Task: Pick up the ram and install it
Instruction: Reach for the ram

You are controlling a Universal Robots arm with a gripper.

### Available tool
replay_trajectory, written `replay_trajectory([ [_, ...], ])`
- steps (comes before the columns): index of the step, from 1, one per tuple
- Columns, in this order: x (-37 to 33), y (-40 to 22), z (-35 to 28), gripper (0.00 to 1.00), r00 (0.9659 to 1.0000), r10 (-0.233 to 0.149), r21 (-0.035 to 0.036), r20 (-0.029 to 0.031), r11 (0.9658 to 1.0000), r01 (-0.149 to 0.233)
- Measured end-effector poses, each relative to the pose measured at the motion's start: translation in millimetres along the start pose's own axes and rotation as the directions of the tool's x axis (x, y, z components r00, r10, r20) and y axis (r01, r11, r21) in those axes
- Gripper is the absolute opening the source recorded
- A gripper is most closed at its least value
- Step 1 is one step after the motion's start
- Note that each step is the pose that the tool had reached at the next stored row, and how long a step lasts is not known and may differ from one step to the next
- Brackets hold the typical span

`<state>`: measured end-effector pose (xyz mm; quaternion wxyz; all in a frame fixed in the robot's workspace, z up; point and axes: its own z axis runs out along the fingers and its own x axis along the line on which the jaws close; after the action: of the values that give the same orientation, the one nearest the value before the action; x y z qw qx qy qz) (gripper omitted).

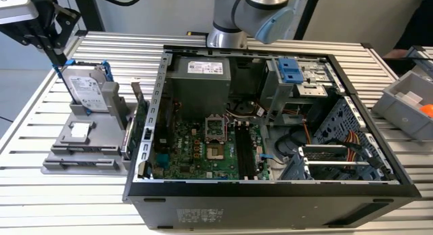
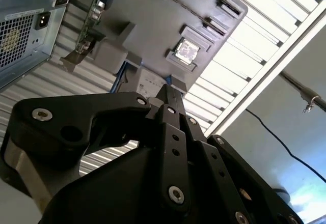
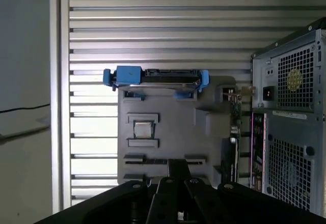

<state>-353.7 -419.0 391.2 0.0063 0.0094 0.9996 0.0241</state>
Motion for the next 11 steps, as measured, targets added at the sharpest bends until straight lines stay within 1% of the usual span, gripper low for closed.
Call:
replay_trajectory([
  [3,0.1,-3.3,-0.1,0.00,1.0000,-0.007,-0.0001,-0.0006,1.0000,0.007],
  [11,0.0,-14.1,-0.5,0.00,1.0000,-0.008,0.0003,-0.0053,1.0000,0.008],
])
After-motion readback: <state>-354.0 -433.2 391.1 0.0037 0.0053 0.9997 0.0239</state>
